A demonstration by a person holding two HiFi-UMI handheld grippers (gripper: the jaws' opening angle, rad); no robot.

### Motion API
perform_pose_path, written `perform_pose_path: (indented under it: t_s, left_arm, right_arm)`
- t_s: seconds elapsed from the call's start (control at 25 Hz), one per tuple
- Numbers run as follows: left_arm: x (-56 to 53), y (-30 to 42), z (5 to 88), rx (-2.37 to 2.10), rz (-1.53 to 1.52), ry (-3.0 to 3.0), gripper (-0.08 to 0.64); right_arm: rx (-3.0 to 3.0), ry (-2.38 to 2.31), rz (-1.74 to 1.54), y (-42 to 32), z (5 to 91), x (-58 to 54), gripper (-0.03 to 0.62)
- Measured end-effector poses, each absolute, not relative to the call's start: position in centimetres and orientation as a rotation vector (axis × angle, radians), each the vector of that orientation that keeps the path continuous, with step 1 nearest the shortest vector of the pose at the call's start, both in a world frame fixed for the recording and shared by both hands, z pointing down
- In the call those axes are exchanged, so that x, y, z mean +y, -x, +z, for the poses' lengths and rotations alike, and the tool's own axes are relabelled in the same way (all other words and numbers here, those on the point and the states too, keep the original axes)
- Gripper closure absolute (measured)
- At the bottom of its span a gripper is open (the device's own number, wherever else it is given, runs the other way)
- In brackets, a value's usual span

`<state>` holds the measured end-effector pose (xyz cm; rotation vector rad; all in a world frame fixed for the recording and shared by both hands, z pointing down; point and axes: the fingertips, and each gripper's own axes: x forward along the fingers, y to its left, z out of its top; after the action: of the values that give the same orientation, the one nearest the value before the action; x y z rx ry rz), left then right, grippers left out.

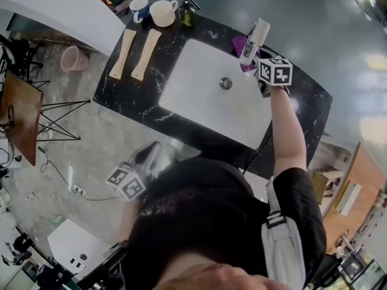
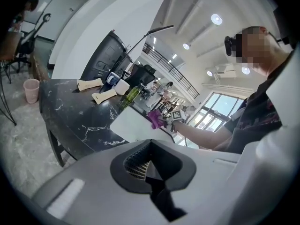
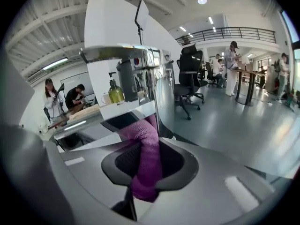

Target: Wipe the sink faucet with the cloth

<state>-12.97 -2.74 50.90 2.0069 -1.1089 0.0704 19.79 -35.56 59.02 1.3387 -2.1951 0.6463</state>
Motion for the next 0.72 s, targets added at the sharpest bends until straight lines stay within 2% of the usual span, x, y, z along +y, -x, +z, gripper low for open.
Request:
perform_pose_path:
  t_s: [0.16, 0.36, 0.72]
  left_arm:
    - [-2.2, 13.4, 50.9, -1.121, 0.059, -2.0, 0.56]
    - [-1.8, 14.2, 50.4, -1.135, 0.025, -2.004, 0.56]
    - [-2.5, 14.1, 49.6, -1.095, -0.02, -2.041, 0.56]
  right_arm:
    - [-2.032, -1.328, 0.679, -20.2, 62.1, -35.3, 0.497]
    - [-2.021, -1.34, 0.685, -20.2, 61.5, -35.1, 0.495]
    - [-2.232, -1.474, 0.703, -24.7, 52.5, -34.2, 0.499]
